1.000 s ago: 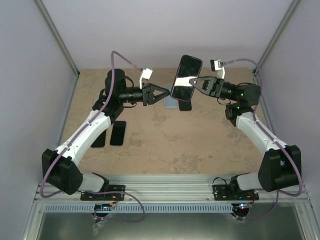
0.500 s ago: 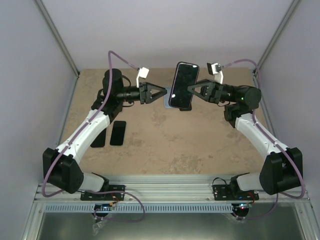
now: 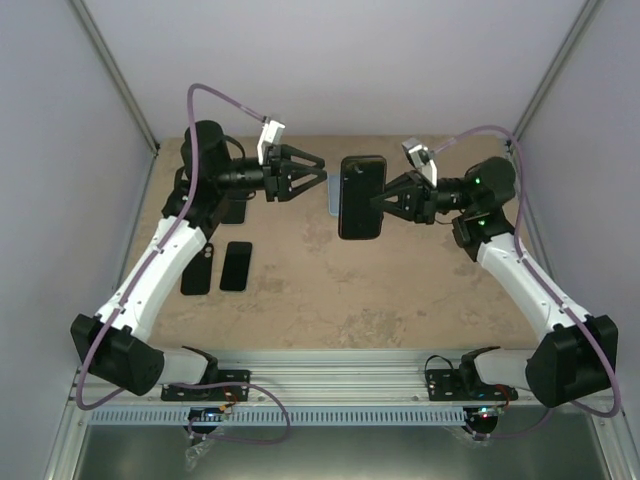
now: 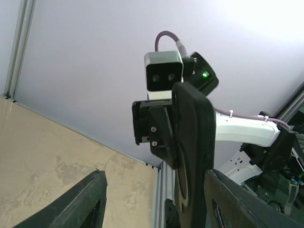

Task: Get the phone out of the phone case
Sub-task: Adjust the phone, then remove the phone case from the phone.

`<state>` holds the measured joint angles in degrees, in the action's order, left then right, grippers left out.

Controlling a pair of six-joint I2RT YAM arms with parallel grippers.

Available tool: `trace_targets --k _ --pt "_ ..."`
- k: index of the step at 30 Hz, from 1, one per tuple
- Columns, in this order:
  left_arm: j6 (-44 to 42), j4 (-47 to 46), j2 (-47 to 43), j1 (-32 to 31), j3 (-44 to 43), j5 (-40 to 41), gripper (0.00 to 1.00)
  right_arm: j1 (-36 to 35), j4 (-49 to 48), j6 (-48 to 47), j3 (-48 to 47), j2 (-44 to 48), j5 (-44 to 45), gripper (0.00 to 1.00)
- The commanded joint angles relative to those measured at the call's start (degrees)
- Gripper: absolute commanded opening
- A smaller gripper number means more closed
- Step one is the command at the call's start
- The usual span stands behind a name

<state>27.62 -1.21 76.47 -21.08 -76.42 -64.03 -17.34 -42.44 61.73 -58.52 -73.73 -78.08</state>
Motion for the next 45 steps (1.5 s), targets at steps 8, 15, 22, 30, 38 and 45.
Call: trace_targets --k 8,15,22,30,38,45 --pt "8.0 -9.8 -1.2 0.0 2.5 -9.0 0.56 -3.8 39.2 -36.1 -6.9 3.0 -1.9 0.01" --pt "6.9 -8.4 -2.0 -1.4 2.8 -8.9 0.56 -4.9 40.4 -37.1 -7.2 2.7 -1.0 0.01" --pt "5.3 -5.0 -0.9 -1.9 1.4 -6.9 0.48 -5.8 41.9 -38.5 -8.1 2.4 -0.8 0.01" --pt "17.2 -16.6 -0.1 -0.7 5.3 -8.2 0.30 -5.9 45.2 -41.4 -10.0 2.8 -2.4 0.01" --pt "23.2 -24.1 0.9 -0.1 7.8 -8.6 0.20 -6.4 47.4 -44.4 -11.9 3.0 -6.0 0.01" --pt "31.0 -33.6 2.0 0.0 10.6 -9.5 0.11 -7.0 51.8 -48.9 -14.6 2.5 -8.4 0.01"
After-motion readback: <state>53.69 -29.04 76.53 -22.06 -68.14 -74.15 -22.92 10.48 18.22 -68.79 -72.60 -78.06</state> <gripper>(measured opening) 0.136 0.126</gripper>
